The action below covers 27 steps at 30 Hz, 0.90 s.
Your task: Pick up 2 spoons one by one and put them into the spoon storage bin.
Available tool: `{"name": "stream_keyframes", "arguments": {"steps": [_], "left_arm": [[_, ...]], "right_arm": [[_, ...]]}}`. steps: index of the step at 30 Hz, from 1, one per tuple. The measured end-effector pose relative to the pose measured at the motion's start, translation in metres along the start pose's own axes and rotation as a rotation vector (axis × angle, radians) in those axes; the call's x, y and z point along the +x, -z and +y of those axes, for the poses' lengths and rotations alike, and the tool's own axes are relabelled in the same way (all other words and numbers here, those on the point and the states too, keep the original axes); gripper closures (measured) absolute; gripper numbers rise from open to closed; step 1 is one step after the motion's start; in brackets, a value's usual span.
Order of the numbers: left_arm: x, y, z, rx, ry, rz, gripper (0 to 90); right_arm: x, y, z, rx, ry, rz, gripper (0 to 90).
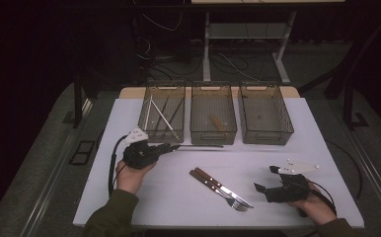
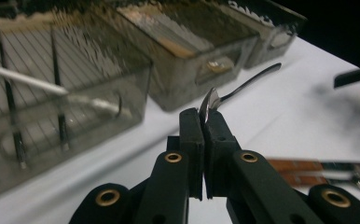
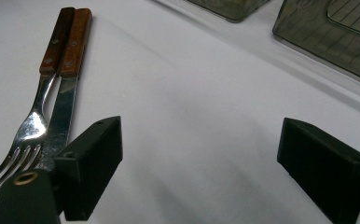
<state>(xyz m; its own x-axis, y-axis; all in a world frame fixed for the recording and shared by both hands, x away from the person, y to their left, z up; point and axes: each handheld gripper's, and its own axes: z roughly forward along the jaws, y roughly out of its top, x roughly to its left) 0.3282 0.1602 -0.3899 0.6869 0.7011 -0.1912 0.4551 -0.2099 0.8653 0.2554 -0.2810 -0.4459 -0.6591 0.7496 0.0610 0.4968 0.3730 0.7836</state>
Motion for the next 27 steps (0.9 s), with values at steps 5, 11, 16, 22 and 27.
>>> {"name": "stream_keyframes", "arguments": {"steps": [5,11,16,22,27], "left_arm": [[-0.001,-0.012,0.02,-0.019,-0.022,0.028,87.6],[-0.002,-0.029,0.041,-0.013,-0.046,0.051,87.5],[0.005,-0.042,0.056,0.007,-0.061,0.054,87.5],[0.013,-0.057,0.07,0.048,-0.079,0.064,87.4],[0.018,-0.07,0.08,0.055,-0.063,0.092,87.4]], "right_arm": [[-0.001,0.0,0.0,-0.002,-0.001,0.002,14.2],[-0.001,0.001,0.0,-0.003,-0.007,0.002,14.2],[-0.002,0.002,0.0,-0.009,-0.003,0.001,14.2],[-0.002,0.003,0.0,-0.008,-0.007,0.001,14.2],[-0.002,0.003,0.0,-0.007,-0.006,0.0,14.2]]}}
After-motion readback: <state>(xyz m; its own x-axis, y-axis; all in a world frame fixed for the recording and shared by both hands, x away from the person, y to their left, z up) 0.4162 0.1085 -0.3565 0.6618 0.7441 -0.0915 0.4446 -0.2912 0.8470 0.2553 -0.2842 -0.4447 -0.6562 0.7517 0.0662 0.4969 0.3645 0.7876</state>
